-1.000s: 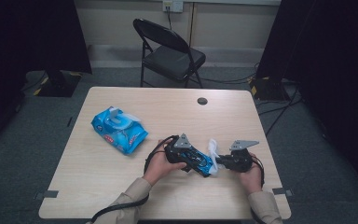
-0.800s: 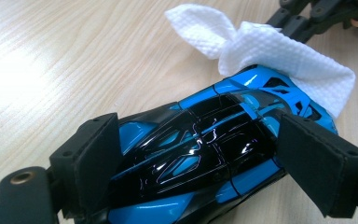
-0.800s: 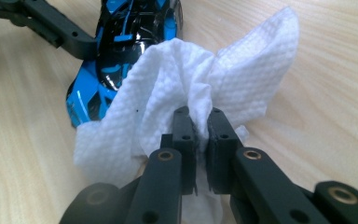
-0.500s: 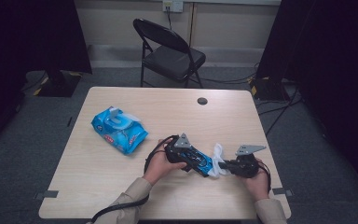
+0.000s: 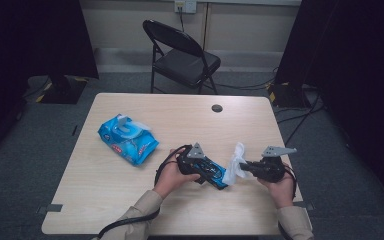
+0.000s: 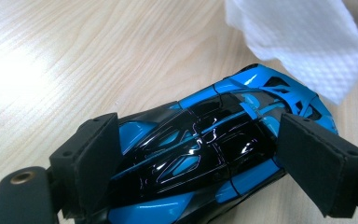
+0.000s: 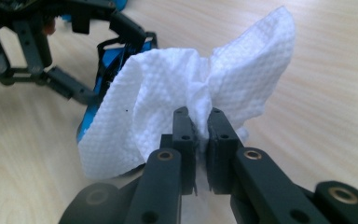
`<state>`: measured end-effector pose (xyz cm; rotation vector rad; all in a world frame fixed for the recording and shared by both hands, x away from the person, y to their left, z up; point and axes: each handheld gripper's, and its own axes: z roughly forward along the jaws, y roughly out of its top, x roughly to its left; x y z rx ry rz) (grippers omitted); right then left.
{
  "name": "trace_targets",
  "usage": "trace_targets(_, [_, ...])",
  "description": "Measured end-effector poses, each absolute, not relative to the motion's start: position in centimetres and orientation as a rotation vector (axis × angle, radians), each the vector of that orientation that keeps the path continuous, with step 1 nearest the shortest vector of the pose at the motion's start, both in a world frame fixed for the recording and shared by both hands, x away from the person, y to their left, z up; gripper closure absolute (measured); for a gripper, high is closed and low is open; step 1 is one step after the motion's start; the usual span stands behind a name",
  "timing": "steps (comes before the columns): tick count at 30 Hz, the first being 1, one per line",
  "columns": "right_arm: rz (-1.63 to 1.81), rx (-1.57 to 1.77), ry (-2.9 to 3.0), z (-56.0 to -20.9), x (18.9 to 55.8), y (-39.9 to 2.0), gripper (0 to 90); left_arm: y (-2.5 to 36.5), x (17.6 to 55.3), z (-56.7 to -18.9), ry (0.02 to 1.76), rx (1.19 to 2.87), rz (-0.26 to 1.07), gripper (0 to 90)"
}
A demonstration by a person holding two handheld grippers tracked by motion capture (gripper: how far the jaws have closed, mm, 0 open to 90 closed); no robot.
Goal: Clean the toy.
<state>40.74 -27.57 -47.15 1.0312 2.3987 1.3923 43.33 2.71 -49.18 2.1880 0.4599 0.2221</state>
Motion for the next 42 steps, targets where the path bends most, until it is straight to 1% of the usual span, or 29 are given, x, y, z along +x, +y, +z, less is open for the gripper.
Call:
trace_targets(12, [1.335, 1.028, 2.404, -46.3, 44.1, -25.0, 84.0, 2.7, 43.3, -49.3, 0.461, 2.177, 0.222, 13.8])
trace_targets(26, [1.222, 1.004, 2.494, -48.0, 47.2, -19.5, 83.3, 2.8, 43.2, -49.4, 0.454, 2.164, 0.227, 13.8])
trace_targets(36, [1.142, 0.965, 2.565, -49.3, 48.2, -15.7, 83.2, 2.9, 43.2, -49.5, 0.453, 2.159, 0.229, 13.8])
trace_targets(42, [1.102, 0.938, 2.588, -49.2, 48.7, -15.0, 83.6, 3.0, 43.3, -49.4, 0.460, 2.162, 0.227, 13.8])
